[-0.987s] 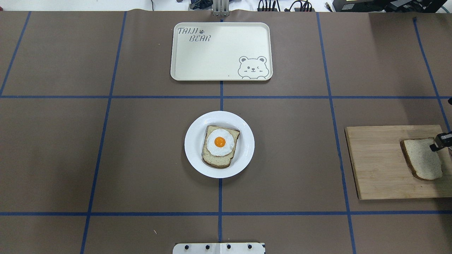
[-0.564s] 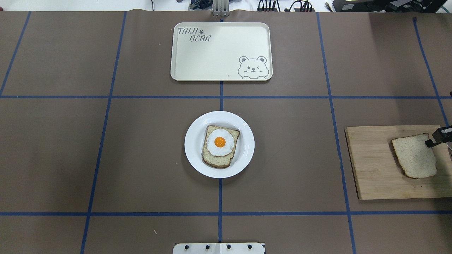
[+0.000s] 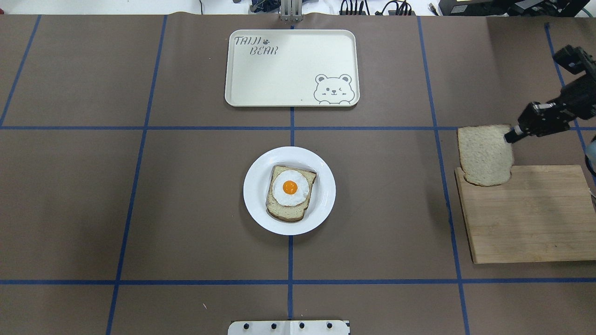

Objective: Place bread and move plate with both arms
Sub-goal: 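Lift the bread slice with the right gripper and carry it over the plate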

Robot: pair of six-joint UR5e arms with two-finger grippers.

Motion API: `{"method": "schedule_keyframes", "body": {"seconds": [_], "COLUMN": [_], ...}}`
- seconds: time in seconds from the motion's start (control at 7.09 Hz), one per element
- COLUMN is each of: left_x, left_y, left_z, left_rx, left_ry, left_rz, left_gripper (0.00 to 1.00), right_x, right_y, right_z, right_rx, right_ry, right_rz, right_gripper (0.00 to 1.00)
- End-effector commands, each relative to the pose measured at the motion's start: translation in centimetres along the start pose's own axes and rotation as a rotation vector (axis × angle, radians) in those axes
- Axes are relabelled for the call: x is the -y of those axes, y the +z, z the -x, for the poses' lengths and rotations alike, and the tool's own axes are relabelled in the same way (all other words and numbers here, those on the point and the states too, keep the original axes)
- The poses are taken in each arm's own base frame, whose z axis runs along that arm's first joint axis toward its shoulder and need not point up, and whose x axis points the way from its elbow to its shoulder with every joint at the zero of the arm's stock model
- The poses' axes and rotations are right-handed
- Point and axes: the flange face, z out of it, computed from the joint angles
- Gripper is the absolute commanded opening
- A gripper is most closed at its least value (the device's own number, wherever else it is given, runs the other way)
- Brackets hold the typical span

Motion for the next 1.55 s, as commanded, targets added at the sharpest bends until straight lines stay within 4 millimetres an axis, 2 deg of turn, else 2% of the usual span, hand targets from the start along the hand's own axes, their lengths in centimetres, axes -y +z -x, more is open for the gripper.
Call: {"method": "schedule_keyframes", "body": {"seconds": [0.0,0.14,0.28,0.42,0.71,0.85,1.41], "left_x": [-0.1,-0.5,-0.9,-1.0,-1.2,-1.4,-1.3], "left_y": [-0.1,0.1,0.3,0.0,-0.5,-0.3,-0.4], "left_z": [-0.1,0.1,0.3,0.1,-0.5,-0.4,-0.6], "left_rx": [-0.018,-0.018,-0.019,-0.018,-0.018,-0.017,-0.016], "left_ry": [-0.005,-0.011,-0.015,-0.012,-0.003,-0.006,0.001], "left_rz": [-0.003,0.002,0.005,0.001,-0.008,-0.004,-0.008], "left_gripper": [0.99,0.99,0.99,0.99,0.99,0.99,0.99], "right_x": [2.2,1.9,1.2,-0.4,-3.1,-3.6,-2.1], "right_y": [8.2,12.6,16.0,19.6,24.7,26.0,28.7], "right_z": [17.2,23.0,27.7,30.5,31.7,31.5,29.4], "right_rx": [0.008,-0.014,-0.017,-0.028,-0.058,-0.069,-0.085], "right_ry": [0.085,0.098,0.14,0.175,0.179,0.184,0.254], "right_rz": [0.062,0.035,0.027,0.009,0.006,0.02,-0.045], "right_gripper": [0.0,0.0,0.0,0.0,0.0,0.0,0.0]}}
